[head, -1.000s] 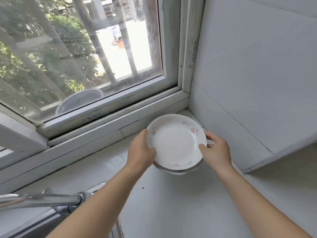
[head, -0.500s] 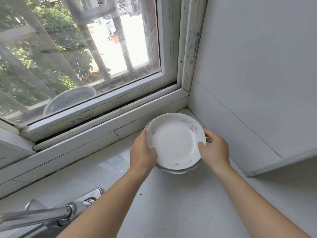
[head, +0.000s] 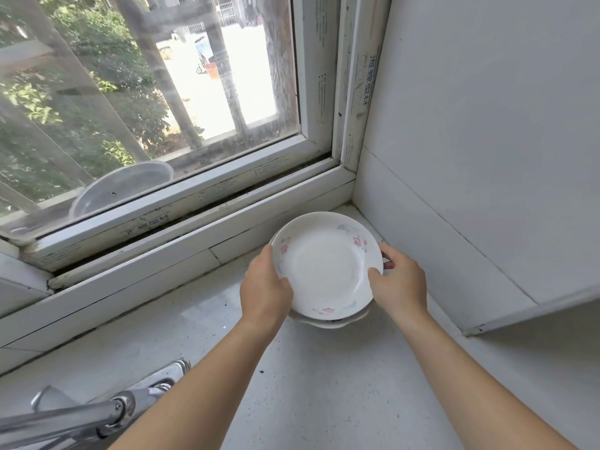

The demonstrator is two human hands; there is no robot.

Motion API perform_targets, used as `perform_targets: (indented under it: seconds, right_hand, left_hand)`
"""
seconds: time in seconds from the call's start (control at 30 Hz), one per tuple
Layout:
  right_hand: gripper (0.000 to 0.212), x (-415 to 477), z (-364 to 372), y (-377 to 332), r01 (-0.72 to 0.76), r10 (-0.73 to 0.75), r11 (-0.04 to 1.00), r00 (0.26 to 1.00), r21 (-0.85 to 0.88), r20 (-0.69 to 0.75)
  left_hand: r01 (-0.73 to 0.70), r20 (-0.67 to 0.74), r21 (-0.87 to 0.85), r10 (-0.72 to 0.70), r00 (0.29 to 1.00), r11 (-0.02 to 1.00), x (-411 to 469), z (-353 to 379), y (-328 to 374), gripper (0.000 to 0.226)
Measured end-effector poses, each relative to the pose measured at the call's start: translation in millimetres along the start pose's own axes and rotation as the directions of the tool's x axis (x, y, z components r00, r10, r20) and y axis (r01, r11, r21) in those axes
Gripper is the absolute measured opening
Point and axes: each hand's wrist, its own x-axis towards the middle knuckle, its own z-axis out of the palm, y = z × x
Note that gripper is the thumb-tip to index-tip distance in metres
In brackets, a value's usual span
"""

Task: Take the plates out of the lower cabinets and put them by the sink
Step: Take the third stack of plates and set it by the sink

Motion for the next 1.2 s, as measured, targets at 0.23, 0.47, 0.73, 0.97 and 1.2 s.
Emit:
perform_targets:
  seconds: [0.23,0.47,0.73,0.97,1.2]
  right_hand:
    - [0.035,1,3,1,-0.002,0.003,1.000,1.000,0.021,-0.023]
    - [0.037,2,6,3,-0.005,0.006,1.000,0.999,0.028,-0.037]
    - [0.038,-1,8,4,-0.018,0.021,0.998,0.999,0.065,-0.050]
    - [0.038,-2,11,6,-0.024,0.030,0.995,0.997,0.094,-0.064]
    - [0.039,-1,12,8,-0.012,0.020,0.991,0.998,0.134,-0.059]
  left_hand:
    - [-0.024,-0.024,-0.022,0.023,0.999,0.999,4,5,2,0.050]
    - [-0.063,-0.070,-0.027,0.061,0.996,0.998,4,8,-1,0.048]
    - [-0.077,-0.079,0.018,0.078,0.994,0.997,11,12,-7,0.050]
    - [-0.072,-0.128,0.016,0.074,0.989,0.997,8,13,-4,0.053]
    - [-0.080,-0.114,-0.027,0.077,0.991,0.996,6,10,-6,0.050]
